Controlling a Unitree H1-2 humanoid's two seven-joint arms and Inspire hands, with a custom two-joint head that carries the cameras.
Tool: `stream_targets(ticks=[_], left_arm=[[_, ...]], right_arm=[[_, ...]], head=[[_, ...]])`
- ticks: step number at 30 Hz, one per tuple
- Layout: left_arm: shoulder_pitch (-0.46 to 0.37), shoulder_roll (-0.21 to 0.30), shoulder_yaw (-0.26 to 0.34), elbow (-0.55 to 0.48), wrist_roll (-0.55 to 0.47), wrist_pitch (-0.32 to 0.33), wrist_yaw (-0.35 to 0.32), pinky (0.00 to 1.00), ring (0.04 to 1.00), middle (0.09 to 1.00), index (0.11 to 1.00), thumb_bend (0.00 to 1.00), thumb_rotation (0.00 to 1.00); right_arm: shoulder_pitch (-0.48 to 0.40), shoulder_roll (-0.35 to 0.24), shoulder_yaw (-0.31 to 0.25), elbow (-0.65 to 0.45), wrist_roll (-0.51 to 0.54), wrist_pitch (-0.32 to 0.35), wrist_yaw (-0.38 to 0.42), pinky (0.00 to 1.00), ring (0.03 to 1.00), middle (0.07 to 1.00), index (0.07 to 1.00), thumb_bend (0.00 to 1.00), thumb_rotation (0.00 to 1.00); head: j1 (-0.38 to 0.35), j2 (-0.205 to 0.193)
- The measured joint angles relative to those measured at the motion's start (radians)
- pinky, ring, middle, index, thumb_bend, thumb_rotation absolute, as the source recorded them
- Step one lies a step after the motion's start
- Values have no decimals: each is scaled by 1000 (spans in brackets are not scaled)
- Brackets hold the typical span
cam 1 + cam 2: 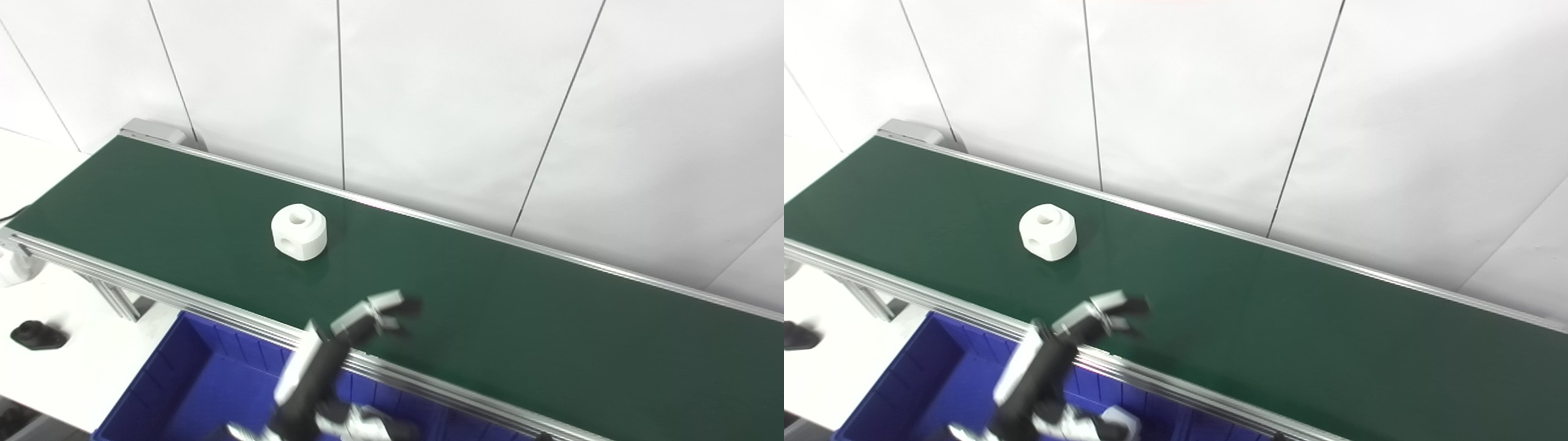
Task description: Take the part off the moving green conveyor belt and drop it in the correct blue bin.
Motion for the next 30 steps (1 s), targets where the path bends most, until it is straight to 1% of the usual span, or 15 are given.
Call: stream_targets(ticks=[2, 4, 6, 8, 9, 12, 15, 17, 18, 20, 23, 26, 29, 30], left_arm=[[-91, 60, 42, -31, 32, 49, -66, 737, 830, 818, 734, 1000, 345], [-191, 126, 84, -41, 97, 92, -124, 764, 853, 838, 784, 979, 368], [-294, 184, 112, -54, 186, 150, -186, 790, 858, 849, 820, 967, 342], [-368, 214, 119, -67, 255, 178, -230, 818, 859, 852, 840, 990, 299], [-402, 217, 113, -58, 295, 181, -250, 828, 860, 856, 846, 998, 270], [-500, 230, 104, 37, 408, 178, -280, 829, 859, 858, 853, 1000, 233], [-589, 274, 102, 145, 490, 157, -290, 832, 853, 853, 869, 1000, 219], [-624, 295, 101, 184, 521, 148, -289, 835, 861, 856, 875, 1000, 225], [-644, 302, 94, 215, 538, 136, -288, 830, 863, 855, 856, 1000, 222], [-680, 320, 73, 293, 574, 119, -293, 826, 863, 855, 844, 1000, 218], [-726, 349, 42, 408, 618, 105, -307, 846, 869, 851, 808, 1000, 197], [-777, 372, 12, 512, 657, 79, -313, 854, 864, 847, 804, 1000, 195], [-820, 392, -22, 598, 686, 58, -311, 865, 865, 850, 823, 1000, 245], [-830, 394, -33, 616, 693, 54, -312, 863, 864, 850, 828, 1000, 244]], right_arm=[[-5, 1, 3, 0, 0, 0, 3, 1000, 1000, 1000, 1000, 869, 1000], [-9, 4, 3, 0, 2, 0, 4, 1000, 1000, 1000, 1000, 868, 1000], [-9, 5, 3, 0, 8, 0, 6, 1000, 1000, 1000, 1000, 862, 1000], [-9, 6, 2, 0, 11, 0, 8, 1000, 1000, 1000, 1000, 873, 1000], [-9, 8, 1, 0, 11, 0, 9, 1000, 1000, 1000, 1000, 873, 1000], [-12, 16, 2, 0, 10, 0, 14, 1000, 1000, 1000, 1000, 868, 1000], [-9, 17, 1, 0, 10, 0, 17, 1000, 1000, 1000, 1000, 872, 1000], [-8, 16, -2, -1, 9, 0, 17, 1000, 1000, 1000, 1000, 876, 1000], [-7, 16, -3, -1, 8, 0, 17, 1000, 1000, 1000, 1000, 877, 1000], [-8, 16, -1, -2, 7, 0, 20, 1000, 1000, 1000, 1000, 877, 1000], [-6, 16, -1, -5, 7, 0, 21, 1000, 1000, 1000, 1000, 846, 1000], [-6, 15, 0, -7, 8, 0, 23, 1000, 1000, 998, 1000, 844, 1000], [-6, 15, 1, -12, 6, 0, 25, 1000, 1000, 992, 1000, 837, 1000], [-5, 15, 1, -12, 6, 0, 25, 1000, 1000, 991, 1000, 835, 1000]], head=[[8, -3], [8, -3], [6, -3], [6, -3], [6, -3], [0, -2], [-3, 0], [-8, 3], [-8, 3], [-14, 6], [-18, 8], [-21, 12], [-25, 15], [-25, 15]])
